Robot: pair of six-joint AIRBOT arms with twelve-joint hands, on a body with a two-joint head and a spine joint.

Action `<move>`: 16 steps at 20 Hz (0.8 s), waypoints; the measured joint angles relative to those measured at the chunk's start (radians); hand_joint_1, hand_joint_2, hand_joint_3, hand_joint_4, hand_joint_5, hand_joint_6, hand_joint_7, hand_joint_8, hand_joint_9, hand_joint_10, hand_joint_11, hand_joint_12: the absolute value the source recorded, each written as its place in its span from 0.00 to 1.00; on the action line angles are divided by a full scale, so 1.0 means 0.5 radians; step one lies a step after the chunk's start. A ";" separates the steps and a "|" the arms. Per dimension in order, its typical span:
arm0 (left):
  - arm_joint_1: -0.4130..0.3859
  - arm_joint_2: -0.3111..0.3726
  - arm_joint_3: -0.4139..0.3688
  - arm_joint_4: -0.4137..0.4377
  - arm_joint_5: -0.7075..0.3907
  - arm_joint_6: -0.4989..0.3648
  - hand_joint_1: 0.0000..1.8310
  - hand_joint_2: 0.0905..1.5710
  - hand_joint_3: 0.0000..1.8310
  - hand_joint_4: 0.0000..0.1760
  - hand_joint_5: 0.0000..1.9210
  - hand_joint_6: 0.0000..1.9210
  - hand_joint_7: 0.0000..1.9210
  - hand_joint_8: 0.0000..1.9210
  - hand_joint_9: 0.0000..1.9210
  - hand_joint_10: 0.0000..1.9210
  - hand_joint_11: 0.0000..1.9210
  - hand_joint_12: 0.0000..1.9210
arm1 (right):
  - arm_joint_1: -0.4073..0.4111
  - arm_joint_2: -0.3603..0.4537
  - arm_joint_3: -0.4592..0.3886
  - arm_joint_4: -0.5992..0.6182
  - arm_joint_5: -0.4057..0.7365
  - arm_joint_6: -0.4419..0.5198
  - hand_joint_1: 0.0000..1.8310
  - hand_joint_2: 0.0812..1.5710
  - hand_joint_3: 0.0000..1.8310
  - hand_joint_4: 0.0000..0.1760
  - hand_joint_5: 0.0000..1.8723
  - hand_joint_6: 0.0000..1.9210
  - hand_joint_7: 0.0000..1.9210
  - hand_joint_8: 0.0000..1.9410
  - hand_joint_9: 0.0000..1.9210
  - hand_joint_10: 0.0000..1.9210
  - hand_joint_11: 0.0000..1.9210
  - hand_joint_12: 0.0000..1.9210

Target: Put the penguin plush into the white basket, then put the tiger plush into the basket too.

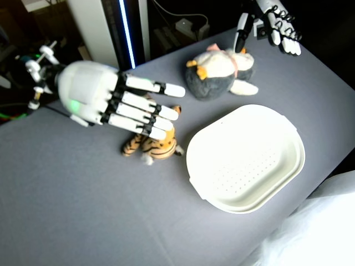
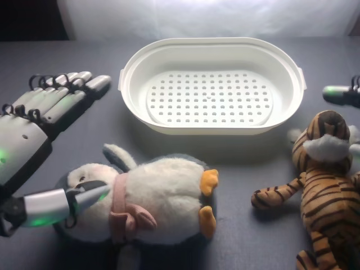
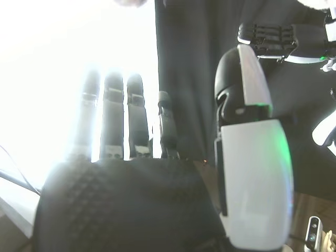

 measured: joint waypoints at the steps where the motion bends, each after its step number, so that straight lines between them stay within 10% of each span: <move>1: 0.008 0.043 -0.008 -0.003 0.020 0.002 0.31 0.49 0.00 0.94 0.00 0.00 0.00 0.00 0.00 0.00 0.00 0.00 | -0.001 0.000 0.000 0.003 -0.024 0.000 0.38 0.89 0.00 0.00 0.26 0.00 0.29 0.00 0.30 0.00 0.18 0.41; 7: 0.025 0.130 -0.019 0.062 0.072 -0.015 0.38 0.44 0.00 1.00 0.00 0.00 0.00 0.00 0.00 0.00 0.00 0.00 | 0.000 0.000 0.001 -0.029 -0.037 0.002 0.52 0.86 0.00 0.00 0.29 0.00 0.31 0.00 0.35 0.00 0.32 0.15; 16: -0.058 0.047 0.013 0.134 0.638 0.185 0.45 0.37 0.00 1.00 0.00 0.00 0.00 0.00 0.00 0.00 0.00 0.00 | 0.083 -0.014 0.040 -0.069 -0.085 0.013 0.51 0.87 0.00 0.00 0.29 0.00 0.32 0.00 0.34 0.00 0.32 0.09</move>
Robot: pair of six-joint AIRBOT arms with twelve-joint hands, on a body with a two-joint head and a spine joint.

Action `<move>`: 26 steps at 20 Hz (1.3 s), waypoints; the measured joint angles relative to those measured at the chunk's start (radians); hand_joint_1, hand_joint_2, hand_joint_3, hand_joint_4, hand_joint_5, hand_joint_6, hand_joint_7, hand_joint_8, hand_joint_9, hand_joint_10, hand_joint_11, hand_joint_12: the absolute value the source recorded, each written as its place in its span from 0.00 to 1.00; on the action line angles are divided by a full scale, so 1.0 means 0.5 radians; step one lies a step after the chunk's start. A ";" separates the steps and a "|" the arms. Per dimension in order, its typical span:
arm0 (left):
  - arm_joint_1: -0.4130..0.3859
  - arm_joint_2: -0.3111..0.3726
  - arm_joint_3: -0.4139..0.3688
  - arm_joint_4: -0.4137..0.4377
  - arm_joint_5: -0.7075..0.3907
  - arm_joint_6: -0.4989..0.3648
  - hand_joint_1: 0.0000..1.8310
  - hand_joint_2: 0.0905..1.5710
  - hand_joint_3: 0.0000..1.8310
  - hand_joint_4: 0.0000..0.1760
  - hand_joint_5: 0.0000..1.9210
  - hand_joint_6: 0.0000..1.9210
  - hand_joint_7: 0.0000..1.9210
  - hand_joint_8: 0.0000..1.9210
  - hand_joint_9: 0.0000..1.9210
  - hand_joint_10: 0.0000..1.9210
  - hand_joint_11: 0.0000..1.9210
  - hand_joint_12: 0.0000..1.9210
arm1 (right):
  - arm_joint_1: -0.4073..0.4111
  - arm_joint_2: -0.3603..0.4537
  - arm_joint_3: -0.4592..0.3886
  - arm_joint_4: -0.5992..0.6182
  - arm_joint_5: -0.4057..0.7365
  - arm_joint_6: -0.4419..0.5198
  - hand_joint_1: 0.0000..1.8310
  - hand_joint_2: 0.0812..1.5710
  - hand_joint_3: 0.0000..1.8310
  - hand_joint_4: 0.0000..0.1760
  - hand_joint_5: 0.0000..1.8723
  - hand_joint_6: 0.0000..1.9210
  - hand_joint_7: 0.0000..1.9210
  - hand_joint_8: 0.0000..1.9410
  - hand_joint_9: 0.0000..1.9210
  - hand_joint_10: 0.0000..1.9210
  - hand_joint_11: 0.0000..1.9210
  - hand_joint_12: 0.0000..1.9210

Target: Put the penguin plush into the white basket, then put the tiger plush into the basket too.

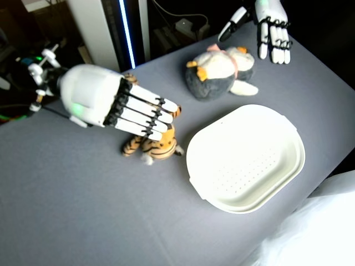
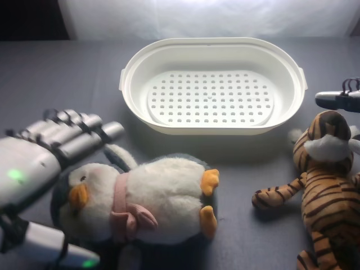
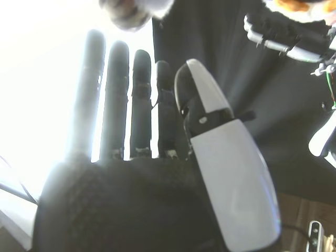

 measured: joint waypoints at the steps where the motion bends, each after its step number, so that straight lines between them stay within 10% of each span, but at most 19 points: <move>1: -0.024 -0.022 0.005 0.013 0.062 0.037 0.46 0.40 0.00 1.00 0.00 0.00 0.00 0.00 0.00 0.00 0.00 0.00 | 0.000 0.000 0.001 -0.011 -0.002 0.000 0.52 0.86 0.00 0.00 0.30 0.00 0.34 0.01 0.36 0.01 0.33 0.08; 3: -0.093 -0.040 0.020 0.011 0.165 0.110 0.49 0.44 0.00 0.92 0.06 0.01 0.04 0.00 0.02 0.00 0.01 0.01 | 0.000 -0.005 0.006 -0.005 -0.010 0.001 0.56 0.86 0.00 0.00 0.33 0.01 0.36 0.01 0.37 0.01 0.33 0.08; 4: -0.111 -0.040 0.022 -0.002 0.169 0.125 0.52 0.45 0.00 0.60 0.17 0.01 0.14 0.01 0.11 0.01 0.05 0.03 | 0.000 -0.008 0.010 -0.002 -0.010 0.002 0.58 0.85 0.00 0.00 0.34 0.01 0.37 0.01 0.37 0.00 0.32 0.08; 5: -0.119 -0.046 0.031 -0.008 0.166 0.133 0.52 0.45 0.00 0.60 0.17 0.01 0.14 0.01 0.11 0.01 0.05 0.03 | 0.000 -0.008 0.010 0.005 -0.011 0.002 0.58 0.85 0.00 0.00 0.34 0.01 0.37 0.01 0.37 0.00 0.32 0.08; 7: -0.125 -0.092 0.062 -0.031 0.171 0.133 0.51 0.58 0.00 0.18 0.39 0.01 0.36 0.01 0.30 0.02 0.15 0.13 | 0.007 -0.008 0.011 0.011 -0.020 0.002 0.61 0.85 0.00 0.00 0.36 0.01 0.39 0.01 0.38 0.00 0.31 0.08; 8: -0.135 -0.121 0.068 -0.064 0.167 0.132 0.56 0.64 0.00 0.84 0.53 0.34 0.51 0.02 0.41 0.04 0.16 0.33 | 0.011 -0.012 0.014 0.014 -0.020 0.002 0.61 0.85 0.00 0.00 0.36 0.01 0.40 0.01 0.38 0.00 0.31 0.08; 9: -0.156 -0.130 0.075 -0.065 0.153 0.134 0.60 0.64 0.00 0.16 0.58 0.37 0.61 0.06 0.45 0.20 0.16 0.64 | 0.012 -0.012 0.014 0.021 -0.017 0.002 0.59 0.85 0.00 0.00 0.37 0.01 0.42 0.01 0.39 0.00 0.31 0.08; 10: -0.180 -0.143 0.092 -0.055 0.144 0.134 0.67 0.65 0.00 0.00 0.63 0.24 0.55 0.48 0.43 0.42 0.22 0.78 | 0.012 -0.012 0.014 0.023 -0.018 0.002 0.59 0.85 0.00 0.00 0.38 0.01 0.42 0.01 0.40 0.01 0.32 0.08; 12: -0.200 -0.159 0.096 -0.063 0.130 0.124 0.70 0.66 0.00 0.00 0.68 0.08 0.53 0.61 0.49 0.58 0.43 0.76 | 0.012 -0.012 0.018 0.029 -0.024 0.003 0.61 0.84 0.00 0.00 0.41 0.00 0.45 0.00 0.41 0.00 0.32 0.10; 15: -0.199 -0.130 0.096 -0.034 0.057 -0.003 0.70 0.65 0.00 0.00 0.70 0.06 0.51 0.61 0.52 0.55 0.45 0.76 | 0.012 -0.012 0.018 0.033 -0.018 0.005 0.62 0.85 0.00 0.00 0.40 0.00 0.47 0.01 0.44 0.01 0.35 0.11; 18: -0.200 -0.014 0.090 -0.014 -0.283 -0.110 0.66 0.65 0.00 0.00 0.61 0.32 0.44 0.72 0.46 0.79 0.43 0.88 | 0.012 -0.012 0.018 0.037 -0.017 0.005 0.61 0.86 0.00 0.00 0.41 0.00 0.47 0.01 0.46 0.01 0.37 0.13; 20: -0.222 0.010 0.083 -0.043 -0.549 -0.108 0.68 0.68 0.00 0.00 0.61 0.24 0.45 0.74 0.42 0.78 0.36 0.90 | 0.012 -0.012 0.018 0.037 -0.015 0.006 0.61 0.86 0.00 0.00 0.41 0.00 0.48 0.00 0.46 0.01 0.38 0.13; 21: -0.269 0.009 0.084 -0.050 -0.603 -0.069 0.69 0.69 0.00 0.00 0.60 0.25 0.47 0.71 0.40 0.75 0.33 0.87 | 0.012 -0.012 0.021 0.037 -0.015 0.005 0.57 0.84 0.00 0.00 0.34 0.63 0.48 0.01 0.47 0.01 0.40 0.13; 22: -0.328 0.004 0.085 -0.061 -0.618 0.025 0.69 0.69 0.00 0.00 0.60 0.25 0.47 0.71 0.40 0.75 0.33 0.87 | 0.018 -0.012 0.024 0.034 -0.015 0.006 0.57 0.84 0.00 0.00 0.34 0.63 0.48 0.01 0.47 0.01 0.40 0.13; 23: -0.460 -0.037 0.112 -0.127 -0.586 0.201 0.69 0.66 0.00 0.00 0.61 0.28 0.52 0.58 0.43 0.55 0.30 0.74 | 0.021 -0.014 0.034 0.029 -0.014 0.008 0.58 0.86 0.00 0.00 0.30 0.35 0.47 0.01 0.47 0.01 0.40 0.13; 24: -0.583 -0.101 0.173 -0.190 -0.509 0.296 0.74 0.66 0.00 0.00 0.56 0.41 0.58 0.40 0.46 0.58 0.30 0.64 | 0.021 -0.014 0.034 0.034 -0.012 0.008 0.58 0.86 0.00 0.00 0.35 0.14 0.47 0.00 0.46 0.00 0.39 0.12; 26: -0.855 -0.272 0.388 -0.313 -0.233 0.346 0.76 0.65 0.00 0.00 0.53 0.48 0.64 0.28 0.49 0.57 0.30 0.61 | 0.019 -0.015 0.034 0.026 -0.011 0.008 0.59 0.85 0.00 0.00 0.40 0.02 0.48 0.00 0.46 0.00 0.39 0.10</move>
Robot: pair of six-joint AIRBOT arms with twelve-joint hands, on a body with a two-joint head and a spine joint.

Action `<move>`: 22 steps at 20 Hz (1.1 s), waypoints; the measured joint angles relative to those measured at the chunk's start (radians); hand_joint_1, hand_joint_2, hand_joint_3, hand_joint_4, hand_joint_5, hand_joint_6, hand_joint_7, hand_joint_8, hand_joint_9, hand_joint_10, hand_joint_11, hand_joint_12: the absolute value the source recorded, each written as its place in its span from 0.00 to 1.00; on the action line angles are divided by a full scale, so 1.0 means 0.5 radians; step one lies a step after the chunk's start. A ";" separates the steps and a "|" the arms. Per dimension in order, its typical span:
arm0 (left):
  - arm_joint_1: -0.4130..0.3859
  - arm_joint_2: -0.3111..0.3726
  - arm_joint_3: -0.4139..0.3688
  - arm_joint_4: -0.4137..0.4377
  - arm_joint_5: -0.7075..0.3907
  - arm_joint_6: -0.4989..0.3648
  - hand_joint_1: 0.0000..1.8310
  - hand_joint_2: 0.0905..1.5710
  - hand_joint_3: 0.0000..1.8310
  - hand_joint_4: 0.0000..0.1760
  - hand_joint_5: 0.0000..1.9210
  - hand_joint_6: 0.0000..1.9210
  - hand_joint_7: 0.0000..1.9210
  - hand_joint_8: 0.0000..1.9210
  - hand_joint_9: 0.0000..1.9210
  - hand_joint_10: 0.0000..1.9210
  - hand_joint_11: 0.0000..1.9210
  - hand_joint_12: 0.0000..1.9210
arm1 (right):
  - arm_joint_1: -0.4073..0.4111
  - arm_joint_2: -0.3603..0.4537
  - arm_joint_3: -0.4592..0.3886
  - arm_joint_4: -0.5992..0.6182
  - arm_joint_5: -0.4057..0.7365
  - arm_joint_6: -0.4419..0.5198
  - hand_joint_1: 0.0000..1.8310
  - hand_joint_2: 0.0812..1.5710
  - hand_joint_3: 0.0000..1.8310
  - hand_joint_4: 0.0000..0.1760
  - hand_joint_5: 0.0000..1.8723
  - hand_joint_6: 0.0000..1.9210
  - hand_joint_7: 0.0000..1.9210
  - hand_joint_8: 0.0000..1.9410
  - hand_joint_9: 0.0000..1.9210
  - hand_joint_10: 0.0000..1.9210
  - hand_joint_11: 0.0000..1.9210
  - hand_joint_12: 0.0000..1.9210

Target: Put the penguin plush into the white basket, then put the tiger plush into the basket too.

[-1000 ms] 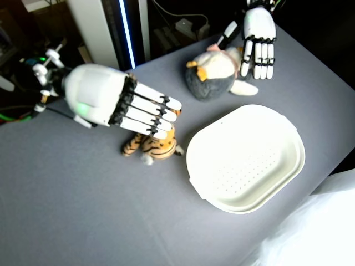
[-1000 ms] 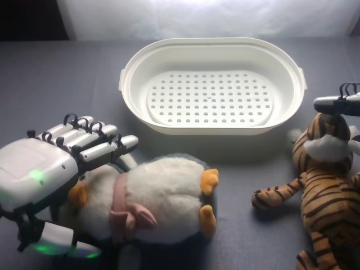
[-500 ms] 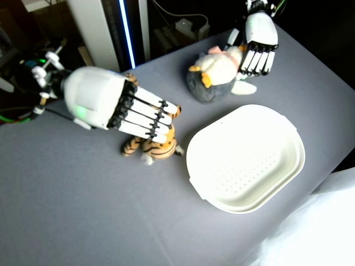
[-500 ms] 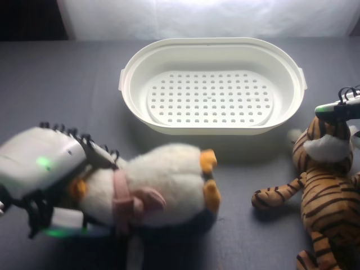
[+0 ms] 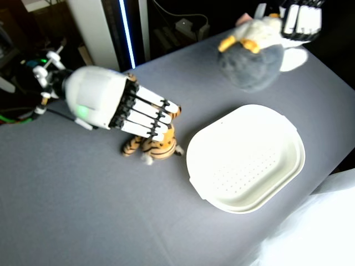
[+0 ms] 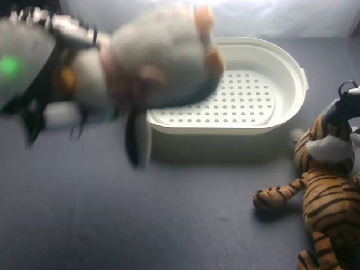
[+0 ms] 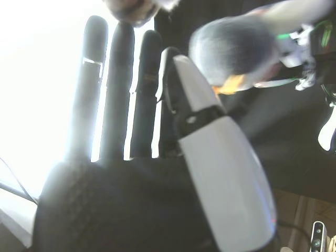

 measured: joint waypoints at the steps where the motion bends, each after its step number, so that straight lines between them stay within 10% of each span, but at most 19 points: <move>1: -0.111 -0.078 0.099 -0.023 0.175 0.014 0.70 0.65 0.00 0.00 0.61 0.28 0.56 0.50 0.43 0.53 0.19 0.76 | -0.001 0.000 0.000 -0.002 0.002 0.002 0.60 0.85 0.00 0.00 0.40 0.01 0.48 0.00 0.46 0.00 0.40 0.10; 2: -0.167 -0.124 0.156 -0.011 0.293 0.021 0.70 0.65 0.00 0.00 0.63 0.23 0.56 0.52 0.44 0.51 0.22 0.80 | -0.001 0.000 0.000 -0.003 0.003 0.002 0.60 0.84 0.00 0.00 0.41 0.01 0.48 0.00 0.46 0.00 0.40 0.10; 3: -0.233 -0.185 0.217 -0.013 0.435 0.045 0.69 0.63 0.00 0.00 0.63 0.24 0.61 0.44 0.51 0.45 0.29 0.74 | -0.001 -0.001 0.007 -0.002 0.002 0.003 0.58 0.83 0.00 0.00 0.35 0.61 0.49 0.01 0.48 0.01 0.41 0.10; 4: -0.298 -0.240 0.275 -0.021 0.591 0.105 0.70 0.63 0.00 0.00 0.64 0.22 0.61 0.44 0.53 0.43 0.34 0.72 | -0.001 -0.001 0.008 0.001 0.003 0.003 0.60 0.84 0.00 0.00 0.32 0.30 0.49 0.00 0.48 0.00 0.42 0.10; 6: -0.401 -0.296 0.346 -0.077 0.813 0.233 0.75 0.63 0.00 0.00 0.63 0.23 0.60 0.40 0.56 0.49 0.45 0.66 | -0.001 -0.001 0.008 -0.001 0.002 0.003 0.61 0.85 0.00 0.00 0.39 0.05 0.48 0.00 0.48 0.00 0.42 0.10; 12: -0.438 -0.307 0.379 -0.234 0.973 0.476 0.70 0.61 0.00 0.00 0.74 0.05 0.62 0.40 0.64 0.39 0.55 0.64 | -0.001 -0.002 0.009 -0.008 0.007 0.003 0.59 0.85 0.00 0.00 0.40 0.00 0.48 0.00 0.48 0.00 0.42 0.09; 13: -0.438 -0.314 0.380 -0.280 0.980 0.535 0.70 0.63 0.01 0.00 0.60 0.29 0.64 0.37 0.58 0.29 0.39 0.66 | -0.001 -0.002 0.009 -0.011 0.008 0.003 0.59 0.86 0.00 0.00 0.41 0.00 0.48 0.00 0.48 0.00 0.41 0.09; 15: -0.438 -0.323 0.404 -0.365 1.026 0.613 0.65 0.54 0.00 0.00 0.36 0.03 0.41 0.04 0.41 0.06 0.20 0.53 | -0.001 -0.002 0.009 -0.013 0.008 0.003 0.59 0.86 0.00 0.00 0.42 0.01 0.48 0.00 0.47 0.00 0.41 0.08; 17: -0.435 -0.336 0.406 -0.464 1.048 0.725 0.56 0.48 0.00 0.56 0.17 0.00 0.19 0.00 0.20 0.00 0.02 0.44 | -0.001 -0.002 0.009 -0.009 0.007 0.004 0.58 0.85 0.00 0.00 0.39 0.00 0.43 0.00 0.41 0.00 0.36 0.07; 20: -0.422 -0.345 0.407 -0.469 1.047 0.736 0.51 0.47 0.00 0.92 0.04 0.00 0.06 0.00 0.11 0.00 0.02 0.39 | 0.000 -0.005 0.008 -0.051 0.006 0.017 0.48 0.81 0.00 0.02 0.29 0.00 0.29 0.00 0.29 0.00 0.27 0.04; 22: -0.401 -0.338 0.372 -0.475 0.996 0.736 0.49 0.47 0.00 1.00 0.00 0.00 0.00 0.00 0.02 0.00 0.00 0.37 | 0.000 -0.005 0.008 -0.049 0.022 0.018 0.42 0.75 0.00 0.52 0.20 0.00 0.17 0.00 0.16 0.00 0.17 0.00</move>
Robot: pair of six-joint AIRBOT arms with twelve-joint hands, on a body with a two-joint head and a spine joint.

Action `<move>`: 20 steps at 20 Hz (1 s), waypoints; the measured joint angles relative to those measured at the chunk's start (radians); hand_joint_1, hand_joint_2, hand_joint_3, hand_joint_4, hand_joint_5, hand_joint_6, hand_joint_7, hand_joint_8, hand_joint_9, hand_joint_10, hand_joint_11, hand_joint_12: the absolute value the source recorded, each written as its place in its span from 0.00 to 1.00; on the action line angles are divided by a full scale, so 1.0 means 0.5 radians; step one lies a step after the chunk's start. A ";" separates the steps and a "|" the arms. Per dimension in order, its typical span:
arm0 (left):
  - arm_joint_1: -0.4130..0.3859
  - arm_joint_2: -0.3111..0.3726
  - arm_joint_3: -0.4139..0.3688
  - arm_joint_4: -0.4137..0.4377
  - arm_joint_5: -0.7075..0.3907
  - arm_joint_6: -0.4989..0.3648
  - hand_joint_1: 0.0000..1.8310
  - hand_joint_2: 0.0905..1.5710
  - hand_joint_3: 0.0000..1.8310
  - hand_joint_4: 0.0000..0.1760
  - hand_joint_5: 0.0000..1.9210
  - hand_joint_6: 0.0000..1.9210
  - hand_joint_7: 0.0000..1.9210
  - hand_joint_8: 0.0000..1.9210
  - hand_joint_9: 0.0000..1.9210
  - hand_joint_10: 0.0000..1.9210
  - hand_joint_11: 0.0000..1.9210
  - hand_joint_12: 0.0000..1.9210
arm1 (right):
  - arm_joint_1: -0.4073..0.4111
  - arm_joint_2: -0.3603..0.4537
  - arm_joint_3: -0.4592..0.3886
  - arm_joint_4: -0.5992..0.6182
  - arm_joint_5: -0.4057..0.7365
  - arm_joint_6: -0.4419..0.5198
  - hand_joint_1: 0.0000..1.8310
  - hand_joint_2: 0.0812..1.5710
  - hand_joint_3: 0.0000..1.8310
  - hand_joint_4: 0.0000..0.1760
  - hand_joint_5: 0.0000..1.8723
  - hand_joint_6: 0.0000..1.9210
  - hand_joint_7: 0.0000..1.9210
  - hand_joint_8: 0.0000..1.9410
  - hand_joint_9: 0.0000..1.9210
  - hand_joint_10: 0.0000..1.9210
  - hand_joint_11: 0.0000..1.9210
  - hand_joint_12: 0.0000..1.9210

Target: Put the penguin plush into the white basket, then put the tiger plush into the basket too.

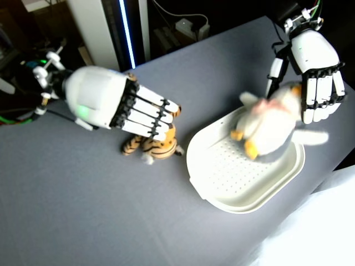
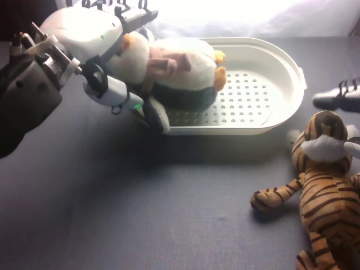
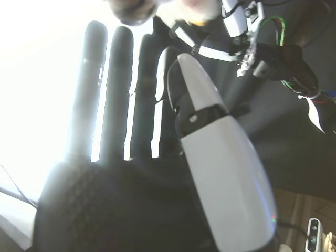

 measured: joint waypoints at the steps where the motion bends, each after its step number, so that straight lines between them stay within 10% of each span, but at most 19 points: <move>1: 0.021 0.021 -0.050 0.020 -0.033 0.000 0.47 0.47 0.00 1.00 0.00 0.00 0.00 0.00 0.00 0.00 0.00 0.34 | 0.000 0.006 0.000 -0.003 0.018 0.000 0.41 0.70 0.00 0.73 0.19 0.00 0.15 0.00 0.14 0.00 0.17 0.00; 4: 0.066 0.079 -0.146 0.068 -0.126 -0.018 0.46 0.46 0.00 1.00 0.00 0.00 0.00 0.00 0.00 0.00 0.00 0.30 | 0.000 0.042 -0.011 -0.033 0.047 0.000 0.38 0.62 0.00 0.99 0.12 0.00 0.07 0.00 0.07 0.00 0.09 0.00; 10: 0.250 0.233 -0.422 0.304 -0.512 -0.195 0.55 0.43 0.00 1.00 0.00 0.00 0.00 0.00 0.00 0.00 0.00 0.02 | -0.085 0.196 -0.108 -0.245 0.134 0.007 0.39 0.64 0.00 1.00 0.13 0.00 0.12 0.00 0.13 0.01 0.15 0.03; 20: 0.526 0.294 -0.475 0.382 -0.896 -0.669 0.51 0.49 0.01 1.00 0.00 0.00 0.00 0.00 0.00 0.00 0.00 0.00 | -0.009 0.276 -0.077 -0.828 -0.575 0.209 0.39 0.65 0.00 1.00 0.08 0.00 0.08 0.00 0.14 0.00 0.18 0.04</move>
